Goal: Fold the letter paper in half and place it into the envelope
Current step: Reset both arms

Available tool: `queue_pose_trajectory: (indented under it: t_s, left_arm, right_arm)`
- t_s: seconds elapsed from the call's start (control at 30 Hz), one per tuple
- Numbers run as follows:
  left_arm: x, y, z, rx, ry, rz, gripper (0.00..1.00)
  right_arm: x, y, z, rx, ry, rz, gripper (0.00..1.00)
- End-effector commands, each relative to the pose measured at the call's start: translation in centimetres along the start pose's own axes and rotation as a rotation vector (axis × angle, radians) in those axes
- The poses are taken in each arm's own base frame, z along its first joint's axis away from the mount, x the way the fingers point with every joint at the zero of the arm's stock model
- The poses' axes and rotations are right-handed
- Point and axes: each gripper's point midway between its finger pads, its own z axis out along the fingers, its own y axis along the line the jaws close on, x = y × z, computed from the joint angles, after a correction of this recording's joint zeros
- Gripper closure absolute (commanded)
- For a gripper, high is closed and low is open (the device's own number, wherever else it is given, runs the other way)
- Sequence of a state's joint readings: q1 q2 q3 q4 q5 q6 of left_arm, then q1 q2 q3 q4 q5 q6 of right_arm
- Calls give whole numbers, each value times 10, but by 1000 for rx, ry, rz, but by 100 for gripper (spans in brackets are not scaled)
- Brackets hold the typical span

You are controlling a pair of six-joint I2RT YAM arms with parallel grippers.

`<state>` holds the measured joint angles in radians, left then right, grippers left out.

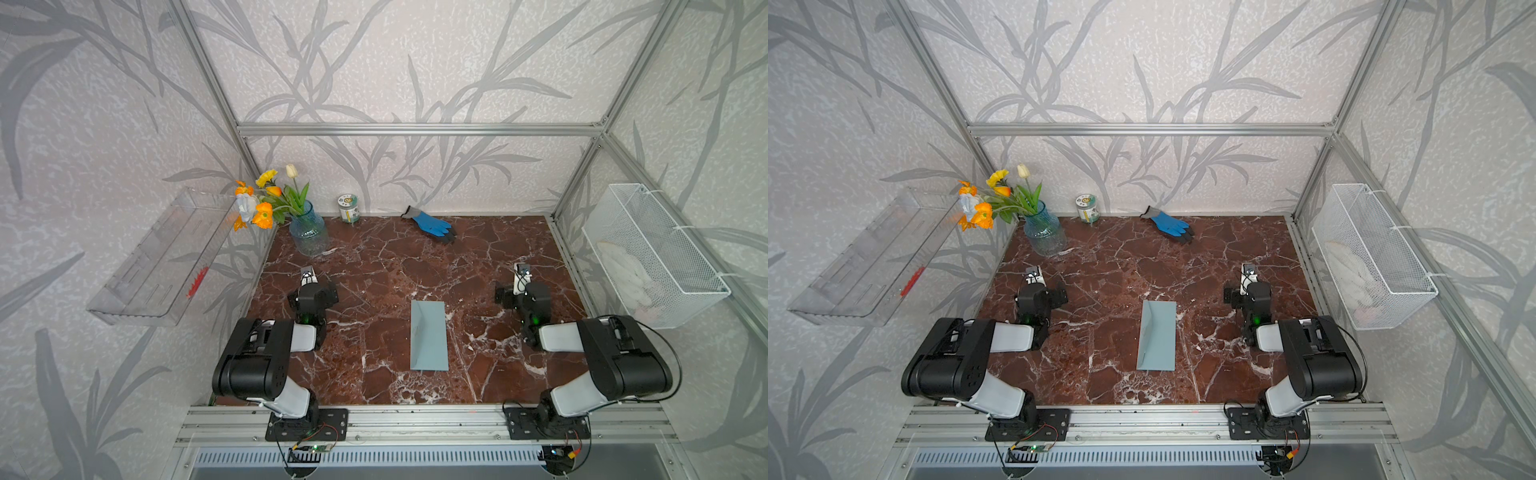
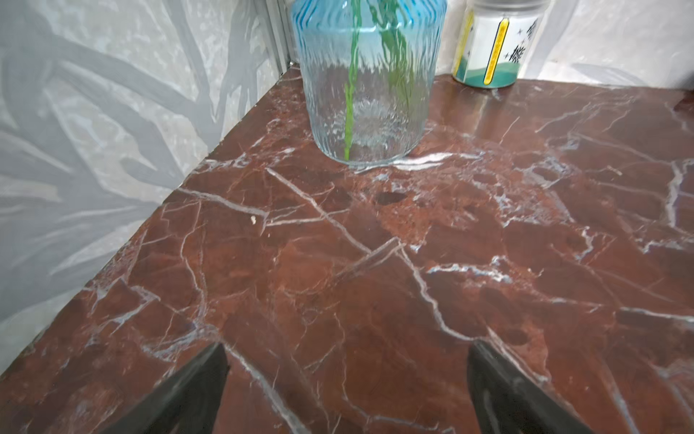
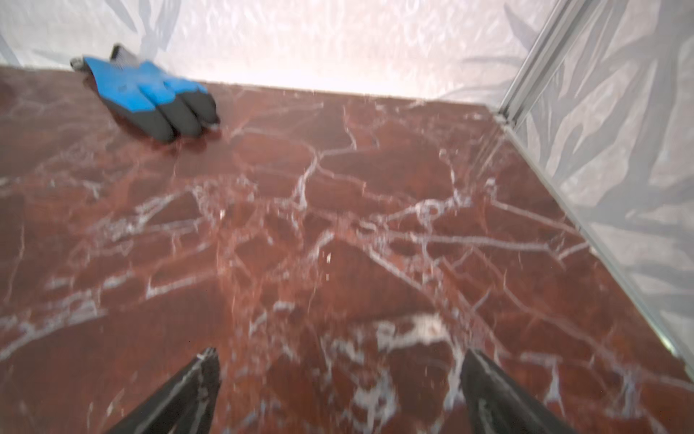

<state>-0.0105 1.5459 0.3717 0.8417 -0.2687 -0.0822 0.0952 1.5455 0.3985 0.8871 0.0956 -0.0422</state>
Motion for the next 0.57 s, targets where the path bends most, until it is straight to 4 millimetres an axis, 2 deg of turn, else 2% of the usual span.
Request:
queue_pose_trajectory:
  t_s: [0.0,0.53]
  left_arm:
    - [-18,-3,2,19,-40,-2,0]
    - [-16,-4,2,25,-22,0,0]
  right_arm:
    - [6,12,0,-54,44,-40,1]
    - [6,12,0,-54,44,-39,1]
